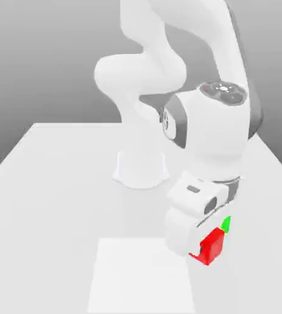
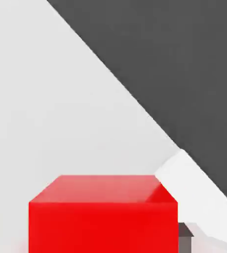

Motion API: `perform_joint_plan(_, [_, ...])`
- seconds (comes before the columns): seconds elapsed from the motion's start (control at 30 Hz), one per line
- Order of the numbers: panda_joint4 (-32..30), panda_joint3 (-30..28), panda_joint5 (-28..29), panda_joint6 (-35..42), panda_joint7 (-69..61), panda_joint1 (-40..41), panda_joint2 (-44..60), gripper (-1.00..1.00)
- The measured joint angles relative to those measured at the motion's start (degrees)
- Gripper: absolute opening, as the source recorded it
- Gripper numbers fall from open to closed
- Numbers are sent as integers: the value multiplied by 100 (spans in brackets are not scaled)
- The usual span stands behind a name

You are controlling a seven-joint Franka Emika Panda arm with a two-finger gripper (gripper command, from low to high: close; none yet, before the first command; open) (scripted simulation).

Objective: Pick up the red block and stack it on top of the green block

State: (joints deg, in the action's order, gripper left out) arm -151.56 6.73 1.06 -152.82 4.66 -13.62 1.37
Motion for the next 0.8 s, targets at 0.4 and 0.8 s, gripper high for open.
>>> perform_joint_plan(0.4, [-1852, 38, -550, 5, -3717, -1721, -1860, -100])
perform_joint_plan(0.8, [-1975, 49, -226, -1657, -3838, -1795, -318, 100])
